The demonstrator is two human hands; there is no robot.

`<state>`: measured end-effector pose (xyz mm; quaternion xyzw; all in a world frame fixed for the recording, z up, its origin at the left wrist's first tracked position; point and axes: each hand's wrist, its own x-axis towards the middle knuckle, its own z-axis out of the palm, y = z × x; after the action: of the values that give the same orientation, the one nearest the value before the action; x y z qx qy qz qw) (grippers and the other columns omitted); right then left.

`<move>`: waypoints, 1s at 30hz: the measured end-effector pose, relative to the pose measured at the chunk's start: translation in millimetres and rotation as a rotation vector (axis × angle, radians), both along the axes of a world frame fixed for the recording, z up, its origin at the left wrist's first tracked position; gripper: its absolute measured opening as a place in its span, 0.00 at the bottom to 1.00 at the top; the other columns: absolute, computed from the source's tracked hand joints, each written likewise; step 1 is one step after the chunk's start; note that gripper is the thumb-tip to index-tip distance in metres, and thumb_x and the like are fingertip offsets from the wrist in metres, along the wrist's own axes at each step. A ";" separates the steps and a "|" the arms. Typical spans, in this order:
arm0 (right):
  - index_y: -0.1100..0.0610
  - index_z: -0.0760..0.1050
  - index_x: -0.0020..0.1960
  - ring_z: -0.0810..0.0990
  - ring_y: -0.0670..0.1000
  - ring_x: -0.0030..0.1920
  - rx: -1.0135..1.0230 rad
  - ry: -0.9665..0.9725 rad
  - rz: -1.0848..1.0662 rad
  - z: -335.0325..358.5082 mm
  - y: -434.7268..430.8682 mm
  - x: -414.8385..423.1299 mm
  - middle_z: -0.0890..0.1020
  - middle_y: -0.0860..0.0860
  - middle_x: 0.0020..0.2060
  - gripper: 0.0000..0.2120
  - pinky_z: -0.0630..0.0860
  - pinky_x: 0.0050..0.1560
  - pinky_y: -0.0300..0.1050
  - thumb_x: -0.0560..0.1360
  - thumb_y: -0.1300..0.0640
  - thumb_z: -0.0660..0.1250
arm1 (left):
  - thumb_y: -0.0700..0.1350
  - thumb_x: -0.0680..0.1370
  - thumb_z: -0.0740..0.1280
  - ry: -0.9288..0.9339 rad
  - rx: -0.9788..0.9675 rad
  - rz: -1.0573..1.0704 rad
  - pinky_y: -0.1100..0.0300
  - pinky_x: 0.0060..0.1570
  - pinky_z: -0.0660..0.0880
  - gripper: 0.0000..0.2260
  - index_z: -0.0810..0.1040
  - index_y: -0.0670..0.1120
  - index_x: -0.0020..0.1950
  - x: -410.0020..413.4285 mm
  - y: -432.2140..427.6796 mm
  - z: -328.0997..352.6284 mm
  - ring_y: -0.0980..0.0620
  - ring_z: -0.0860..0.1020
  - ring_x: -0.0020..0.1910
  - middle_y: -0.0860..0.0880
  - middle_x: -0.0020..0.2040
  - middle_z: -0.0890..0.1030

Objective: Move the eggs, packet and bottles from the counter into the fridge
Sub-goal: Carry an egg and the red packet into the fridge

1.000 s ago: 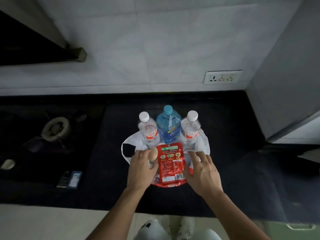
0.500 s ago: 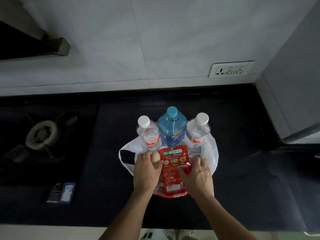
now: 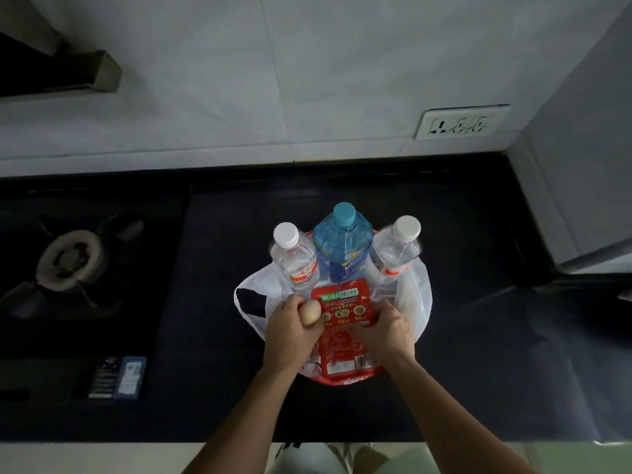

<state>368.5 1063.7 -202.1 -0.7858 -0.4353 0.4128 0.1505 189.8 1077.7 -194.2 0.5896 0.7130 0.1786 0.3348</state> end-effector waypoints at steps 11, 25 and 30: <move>0.56 0.80 0.56 0.88 0.50 0.45 -0.047 0.615 -0.171 39.0 -18.6 15.5 0.87 0.53 0.48 0.12 0.84 0.45 0.47 0.74 0.55 0.75 | 0.47 0.77 0.71 -0.266 -0.084 0.064 0.69 0.34 0.73 0.11 0.72 0.49 0.54 -6.5 -23.9 33.6 0.63 0.79 0.36 0.52 0.43 0.79; 0.62 0.76 0.60 0.87 0.63 0.48 0.106 0.883 -0.264 114.0 -56.2 52.3 0.87 0.60 0.49 0.18 0.84 0.44 0.54 0.73 0.56 0.72 | 0.50 0.74 0.75 -0.480 0.051 0.068 0.62 0.35 0.78 0.08 0.79 0.49 0.46 22.4 -37.4 100.6 0.55 0.82 0.37 0.50 0.39 0.83; 0.60 0.76 0.59 0.87 0.60 0.47 0.143 0.866 -0.241 127.6 -53.4 43.2 0.87 0.58 0.48 0.14 0.84 0.42 0.51 0.75 0.58 0.71 | 0.49 0.74 0.74 -0.543 0.098 0.112 0.58 0.38 0.80 0.07 0.79 0.48 0.46 18.4 -47.5 109.7 0.52 0.83 0.40 0.49 0.41 0.84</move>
<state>411.6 1010.3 -74.5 -0.5736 -0.2651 0.6519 0.4193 208.2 1030.1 -84.6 0.4952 0.6193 0.3823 0.4744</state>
